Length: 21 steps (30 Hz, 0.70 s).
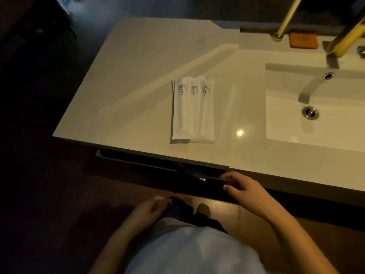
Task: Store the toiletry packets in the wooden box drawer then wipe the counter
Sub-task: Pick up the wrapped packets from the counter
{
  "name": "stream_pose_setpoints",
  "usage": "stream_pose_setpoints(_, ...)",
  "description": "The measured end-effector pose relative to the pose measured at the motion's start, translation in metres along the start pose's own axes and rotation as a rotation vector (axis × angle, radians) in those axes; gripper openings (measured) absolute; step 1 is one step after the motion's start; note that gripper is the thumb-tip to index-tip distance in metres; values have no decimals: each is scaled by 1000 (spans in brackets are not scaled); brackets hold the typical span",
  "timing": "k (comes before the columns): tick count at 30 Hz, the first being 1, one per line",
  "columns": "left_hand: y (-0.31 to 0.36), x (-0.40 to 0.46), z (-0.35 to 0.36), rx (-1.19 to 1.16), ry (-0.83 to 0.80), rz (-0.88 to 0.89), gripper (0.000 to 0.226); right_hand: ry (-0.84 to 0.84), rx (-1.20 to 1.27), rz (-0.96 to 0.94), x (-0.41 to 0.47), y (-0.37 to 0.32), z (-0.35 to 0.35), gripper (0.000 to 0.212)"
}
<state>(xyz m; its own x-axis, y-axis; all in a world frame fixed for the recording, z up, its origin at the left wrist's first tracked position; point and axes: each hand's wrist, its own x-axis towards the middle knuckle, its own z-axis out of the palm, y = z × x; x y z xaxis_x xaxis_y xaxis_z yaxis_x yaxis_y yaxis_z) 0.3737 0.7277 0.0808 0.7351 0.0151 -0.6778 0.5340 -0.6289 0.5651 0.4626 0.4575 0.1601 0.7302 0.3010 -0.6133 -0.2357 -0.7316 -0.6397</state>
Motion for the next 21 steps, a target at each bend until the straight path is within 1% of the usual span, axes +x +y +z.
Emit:
stream_pose_setpoints(1, 16, 1, -12, 43, 2, 72, 22, 37, -17, -40, -5, -13, -6, 30)
stream_pose_setpoints(3, 50, 1, -36, 82, 46, 167, 37, 125, -36, -114, -10, -36, -14, 31)
stream_pose_setpoints(4, 69, 1, -48, 89, 100, 224, 39, 168, -41, -150, -9, -47, -16, 32)
stream_pose_setpoints(7, 126, -1, -80, 77, 303, 442, 34, 326, -94, -254, 7, -70, -20, 38)
stream_pose_setpoints(9, 154, 7, -98, 93, 419, 481, 34, 470, -184, -319, 28, -82, -23, 45)
stream_pose_setpoints(11, 171, 27, -111, 118, 525, 473, 36, 575, -279, -334, 56, -92, -25, 52)
stream_pose_setpoints(13, 179, 54, -115, 157, 573, 403, 40, 593, -378, -313, 87, -95, -25, 56)
stream_pose_setpoints(15, 182, 83, -116, 204, 516, 262, 45, 527, -456, -237, 115, -95, -25, 57)
stream_pose_setpoints(17, 182, 106, -113, 300, 440, 146, 49, 460, -456, -173, 135, -94, -24, 54)
stream_pose_setpoints(19, 180, 118, -108, 358, 411, 103, 52, 493, -425, -156, 144, -95, -22, 44)
stream_pose_setpoints(21, 179, 124, -105, 312, 406, 98, 51, 545, -384, -153, 147, -98, -19, 33)
